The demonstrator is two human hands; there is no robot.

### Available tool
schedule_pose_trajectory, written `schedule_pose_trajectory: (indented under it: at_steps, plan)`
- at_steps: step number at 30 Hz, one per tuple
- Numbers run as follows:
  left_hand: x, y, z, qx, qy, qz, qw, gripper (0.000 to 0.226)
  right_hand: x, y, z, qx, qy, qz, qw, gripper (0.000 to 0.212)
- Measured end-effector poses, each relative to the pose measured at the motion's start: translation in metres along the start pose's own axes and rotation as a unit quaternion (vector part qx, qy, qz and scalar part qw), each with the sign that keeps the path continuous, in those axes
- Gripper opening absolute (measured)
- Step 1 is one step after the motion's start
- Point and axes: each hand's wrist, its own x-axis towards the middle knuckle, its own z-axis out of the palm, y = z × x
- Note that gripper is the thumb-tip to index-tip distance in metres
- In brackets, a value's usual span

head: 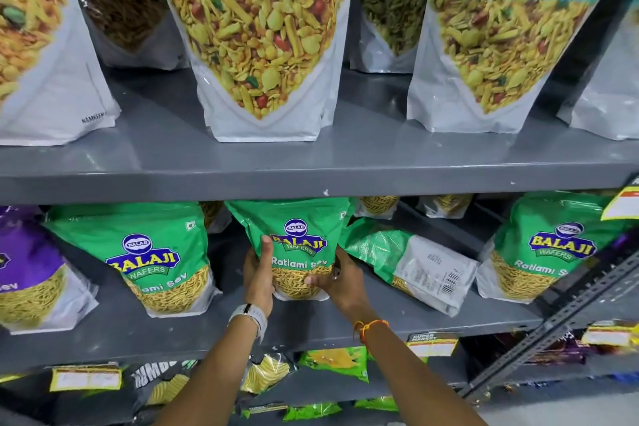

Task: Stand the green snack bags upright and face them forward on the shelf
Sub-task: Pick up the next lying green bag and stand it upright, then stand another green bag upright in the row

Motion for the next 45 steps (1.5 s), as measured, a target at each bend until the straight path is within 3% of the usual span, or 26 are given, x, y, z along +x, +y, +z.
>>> schedule_pose_trajectory:
  at_steps: [6,9,11,14,17,21,23,26,29,33,38,41,45]
  plan:
    - [0.001,-0.006,0.003,0.019,0.031,0.031,0.999,0.086,0.003,-0.001,-0.009,-0.031,-0.063,-0.01,0.997,0.079]
    - [-0.01,-0.011,0.004,0.065,0.118,0.098,0.986,0.048,0.006,-0.002,-0.037,-0.057,-0.086,-0.01,0.995,0.084]
    - [-0.027,-0.02,0.011,0.039,0.234,0.175,0.956,0.019,0.015,-0.005,-0.066,-0.112,-0.013,-0.02,0.993,0.072]
    - [-0.06,-0.055,0.043,-0.002,0.315,0.171,0.934,0.017,0.035,-0.009,-0.119,-0.171,0.071,-0.039,0.982,0.047]
    - [-0.074,-0.099,0.089,0.118,0.263,0.077,0.955,0.016,0.053,-0.002,-0.171,-0.257,0.066,0.019,0.964,0.038]
    - [-0.073,-0.113,0.16,0.213,0.147,-0.129,0.957,0.041,0.067,0.01,-0.218,-0.318,-0.032,0.109,0.941,0.044]
    - [-0.068,-0.113,0.185,0.212,0.101,-0.2,0.951,0.047,0.07,0.017,-0.224,-0.338,-0.093,0.128,0.928,0.043]
    - [-0.06,-0.115,0.208,0.131,0.106,-0.26,0.951,0.068,0.07,0.021,-0.224,-0.355,-0.142,0.139,0.914,0.042]
    - [-0.066,-0.112,0.217,0.093,0.061,-0.281,0.953,0.062,0.07,0.032,-0.226,-0.318,-0.159,0.143,0.923,0.039]
    - [-0.073,-0.118,0.214,0.105,0.033,-0.253,0.961,0.054,0.059,0.045,-0.224,-0.226,-0.087,0.162,0.956,0.027]
    - [-0.075,-0.118,0.203,0.1,0.05,-0.101,0.989,0.036,0.052,0.046,-0.221,-0.069,0.0,0.158,0.985,0.023]
    - [-0.063,-0.096,0.197,0.104,-0.001,0.02,0.994,0.034,0.051,0.038,-0.215,0.066,0.064,0.159,0.983,0.035]
    - [-0.036,-0.068,0.19,0.169,-0.1,0.068,0.978,0.048,0.045,0.037,-0.211,0.155,0.107,0.115,0.975,0.017]
